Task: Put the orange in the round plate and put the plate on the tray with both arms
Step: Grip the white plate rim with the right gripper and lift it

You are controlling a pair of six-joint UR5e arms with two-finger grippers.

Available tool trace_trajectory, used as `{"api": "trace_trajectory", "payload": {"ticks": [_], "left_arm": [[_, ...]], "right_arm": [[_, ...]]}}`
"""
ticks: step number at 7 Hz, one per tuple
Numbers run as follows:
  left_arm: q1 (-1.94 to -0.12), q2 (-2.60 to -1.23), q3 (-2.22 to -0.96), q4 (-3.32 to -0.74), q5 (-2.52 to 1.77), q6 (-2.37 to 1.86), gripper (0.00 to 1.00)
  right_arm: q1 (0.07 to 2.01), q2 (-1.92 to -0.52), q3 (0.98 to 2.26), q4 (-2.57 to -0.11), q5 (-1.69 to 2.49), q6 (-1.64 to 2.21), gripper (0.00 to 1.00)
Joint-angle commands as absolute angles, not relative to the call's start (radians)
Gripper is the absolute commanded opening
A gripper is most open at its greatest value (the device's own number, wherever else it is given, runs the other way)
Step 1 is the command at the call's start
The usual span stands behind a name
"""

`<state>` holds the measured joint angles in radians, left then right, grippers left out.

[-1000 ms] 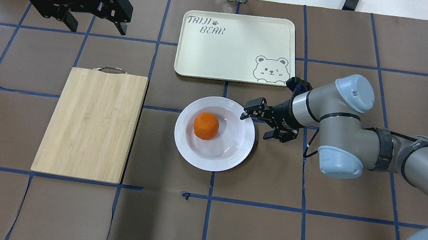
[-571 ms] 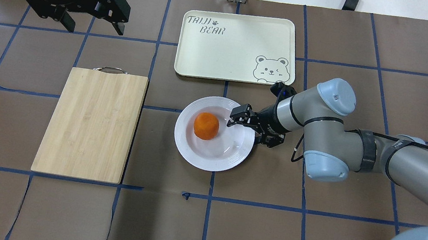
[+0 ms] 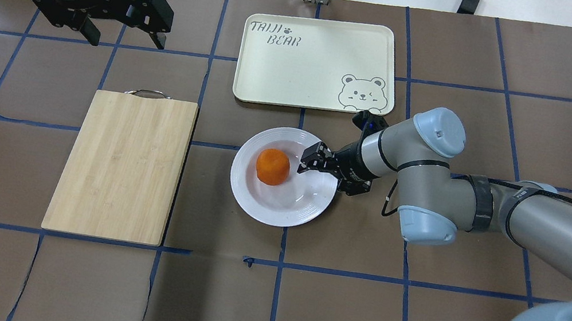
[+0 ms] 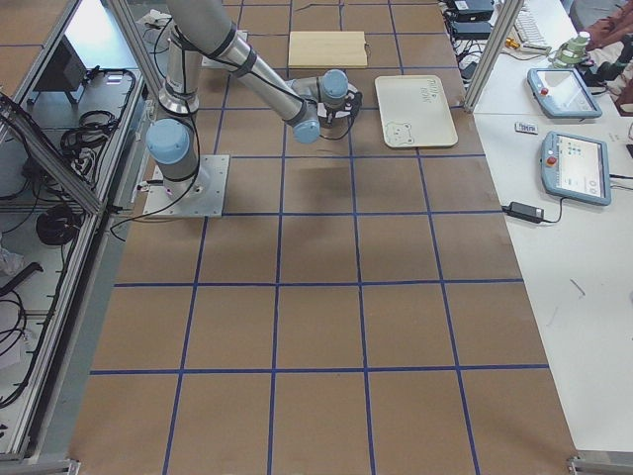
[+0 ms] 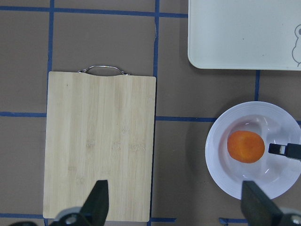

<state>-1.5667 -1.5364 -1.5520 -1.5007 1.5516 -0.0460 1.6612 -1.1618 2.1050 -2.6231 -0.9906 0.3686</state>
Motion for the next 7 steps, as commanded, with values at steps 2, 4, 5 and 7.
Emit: {"api": "trace_trajectory", "payload": {"ticks": [2,4,5,7], "left_arm": [[-1.565,-1.536,-1.555,-1.499,1.549,-0.046,1.00],[-1.565,-1.534,-1.555,-1.499,1.549,-0.046,1.00],[-1.565,-1.535,-1.555,-1.499,1.549,-0.046,1.00],[-1.565,-1.534,-1.555,-1.499,1.549,-0.046,1.00]], "right_arm": [[1.660,-1.167,2.108,-2.634,-1.002,0.438,0.00],[1.652,-1.175,2.088,-2.634,-0.991,0.510,0.00],[1.651,-1.201,2.068,-2.634,-0.996,0.537,0.00],[1.628,-1.213,2.051,-2.682,-1.000,0.520,0.00]]}}
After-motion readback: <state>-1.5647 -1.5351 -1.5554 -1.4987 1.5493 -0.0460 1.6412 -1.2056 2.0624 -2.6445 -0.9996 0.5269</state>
